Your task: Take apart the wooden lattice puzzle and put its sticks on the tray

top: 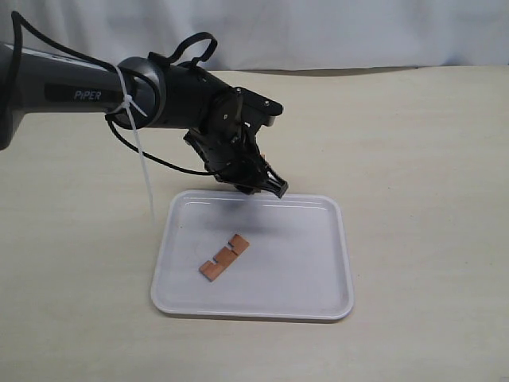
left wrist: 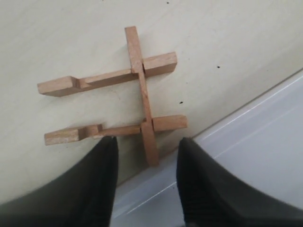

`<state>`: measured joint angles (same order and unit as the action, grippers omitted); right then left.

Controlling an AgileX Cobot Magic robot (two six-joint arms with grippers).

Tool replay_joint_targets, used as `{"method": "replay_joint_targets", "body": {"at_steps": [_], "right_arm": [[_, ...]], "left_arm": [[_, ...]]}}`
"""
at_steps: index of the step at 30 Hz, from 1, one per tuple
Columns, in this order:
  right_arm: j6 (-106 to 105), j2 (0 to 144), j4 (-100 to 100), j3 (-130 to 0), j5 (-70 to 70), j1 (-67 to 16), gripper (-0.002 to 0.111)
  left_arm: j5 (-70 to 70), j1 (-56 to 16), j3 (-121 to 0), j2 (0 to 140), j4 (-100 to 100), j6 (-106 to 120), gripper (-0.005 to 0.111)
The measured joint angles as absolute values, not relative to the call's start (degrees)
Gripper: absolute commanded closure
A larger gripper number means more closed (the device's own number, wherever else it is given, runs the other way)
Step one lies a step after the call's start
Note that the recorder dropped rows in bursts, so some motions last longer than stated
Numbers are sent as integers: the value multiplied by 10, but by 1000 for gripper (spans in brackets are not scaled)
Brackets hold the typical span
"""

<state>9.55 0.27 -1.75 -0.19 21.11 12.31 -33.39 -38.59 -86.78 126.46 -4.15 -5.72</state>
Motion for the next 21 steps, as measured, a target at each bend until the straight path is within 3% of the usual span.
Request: {"method": "replay_joint_targets", "body": {"at_steps": [21], "right_arm": [[96,3,-18,-2,211,123,104]], "left_arm": [[-326,-386,-868,1265,-41,-73,79]]}}
